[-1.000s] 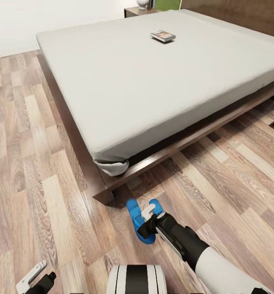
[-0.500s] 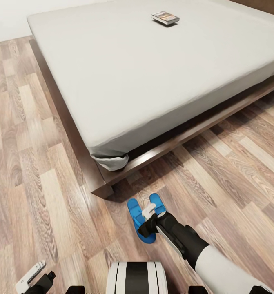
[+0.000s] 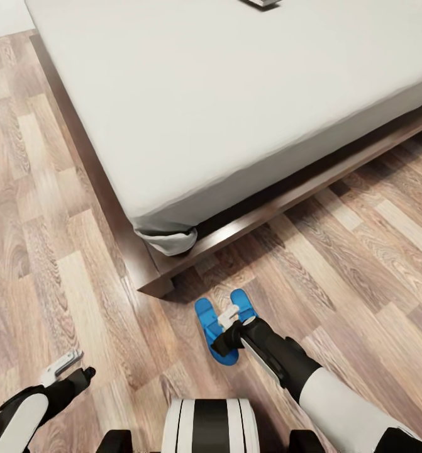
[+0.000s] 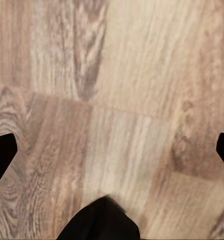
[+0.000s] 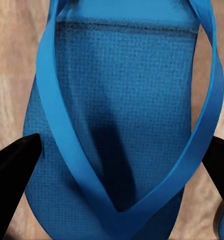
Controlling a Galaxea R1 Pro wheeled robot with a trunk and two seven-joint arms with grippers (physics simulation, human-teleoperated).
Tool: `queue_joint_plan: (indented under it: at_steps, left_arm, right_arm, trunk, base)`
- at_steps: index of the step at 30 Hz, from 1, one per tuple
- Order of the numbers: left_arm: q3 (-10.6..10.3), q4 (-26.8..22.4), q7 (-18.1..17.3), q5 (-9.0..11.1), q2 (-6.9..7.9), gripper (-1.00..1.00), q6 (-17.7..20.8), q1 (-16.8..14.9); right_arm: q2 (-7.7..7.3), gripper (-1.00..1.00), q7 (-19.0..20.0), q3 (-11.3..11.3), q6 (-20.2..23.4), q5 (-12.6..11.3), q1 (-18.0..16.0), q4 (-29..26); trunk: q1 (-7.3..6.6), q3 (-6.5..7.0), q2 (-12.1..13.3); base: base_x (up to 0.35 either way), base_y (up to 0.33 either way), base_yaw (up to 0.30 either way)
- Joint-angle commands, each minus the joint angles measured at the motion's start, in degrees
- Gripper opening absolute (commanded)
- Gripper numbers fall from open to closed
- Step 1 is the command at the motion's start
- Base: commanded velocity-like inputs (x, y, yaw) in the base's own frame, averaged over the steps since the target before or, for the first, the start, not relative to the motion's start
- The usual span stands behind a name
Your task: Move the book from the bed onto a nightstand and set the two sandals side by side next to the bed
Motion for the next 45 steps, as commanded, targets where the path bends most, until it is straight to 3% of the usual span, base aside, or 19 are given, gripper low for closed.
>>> queue_joint_plan:
  at_steps: [1,9,45]
  left_arm:
    - [0.1,-0.1,0.5,0.5,0.02,1.0,0.7,-0.7]
    - [0.4,-0.3,1.0,0.5,-0.33,1.0,2.3,-2.7]
    - [0.0,0.6,0.7,-0.3,-0.14,1.0,2.5,-2.4]
  right_arm:
    - [-0.02,-1.0,0.1,0.1,0.3,-0.3,-0.1,0.0]
    - [-0.15,-1.0,0.8,0.0,0.2,-0.3,-0.4,0.0]
    - [0.01,-1.0,0.3,-0.2,0.1,0.0,-0.4,-0.1]
  trunk:
    - [0.01,-0.26,0.0]
    - [0.22,-2.04,-0.1]
    - [0.22,-2.04,-0.1]
  base:
    - [0.0,0.0,0.0]
    - [0.0,0.0,0.0]
    - [0.0,0.0,-0.054]
